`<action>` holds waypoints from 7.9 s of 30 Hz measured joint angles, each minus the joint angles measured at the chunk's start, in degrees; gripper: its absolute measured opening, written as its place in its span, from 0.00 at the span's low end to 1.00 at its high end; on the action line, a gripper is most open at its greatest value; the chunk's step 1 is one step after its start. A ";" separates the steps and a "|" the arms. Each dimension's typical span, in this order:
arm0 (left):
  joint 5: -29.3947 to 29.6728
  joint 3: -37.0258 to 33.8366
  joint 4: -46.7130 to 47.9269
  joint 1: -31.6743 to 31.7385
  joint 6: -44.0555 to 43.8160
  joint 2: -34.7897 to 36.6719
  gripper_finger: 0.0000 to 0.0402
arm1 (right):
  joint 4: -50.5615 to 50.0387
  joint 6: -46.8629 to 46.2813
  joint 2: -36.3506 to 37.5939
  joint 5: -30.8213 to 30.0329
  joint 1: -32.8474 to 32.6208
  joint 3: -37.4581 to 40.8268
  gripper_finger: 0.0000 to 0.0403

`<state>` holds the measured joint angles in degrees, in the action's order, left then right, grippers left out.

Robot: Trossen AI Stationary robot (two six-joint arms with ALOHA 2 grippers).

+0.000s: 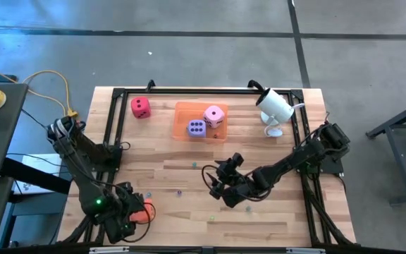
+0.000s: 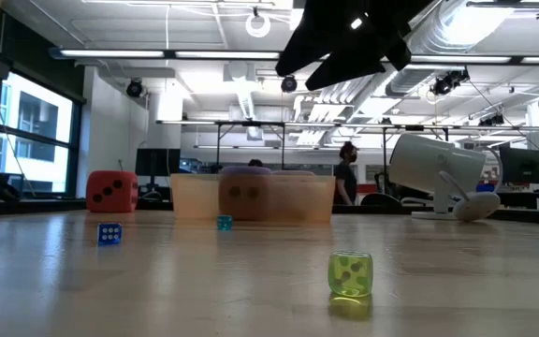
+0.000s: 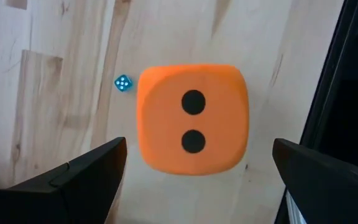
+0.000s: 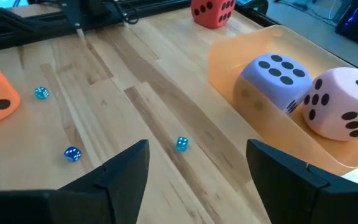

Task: Pick & Place Dice
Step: Put the large orange die into the orange bin

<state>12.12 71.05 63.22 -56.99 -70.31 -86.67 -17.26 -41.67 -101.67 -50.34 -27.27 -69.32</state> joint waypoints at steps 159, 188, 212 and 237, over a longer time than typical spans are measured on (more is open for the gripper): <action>-10.11 -1.53 -26.20 88.13 75.07 -2.31 0.80 | 8.74 -3.76 0.02 -1.95 -8.89 0.02 0.64; -10.33 -1.54 -31.55 87.84 73.03 -7.99 0.84 | 8.36 -3.56 -0.02 -2.23 -9.11 0.02 0.64; -6.13 -1.53 -32.23 87.45 74.67 -9.14 0.88 | 7.91 -3.72 -0.02 -2.19 -9.11 0.02 0.64; -2.51 -1.53 -32.22 85.58 78.04 -9.07 0.99 | 7.68 -3.74 -0.04 -1.99 -9.11 0.02 0.64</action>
<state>9.61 69.52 31.01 28.59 7.73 -95.74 -9.57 -45.41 -101.71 -52.34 -36.38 -69.30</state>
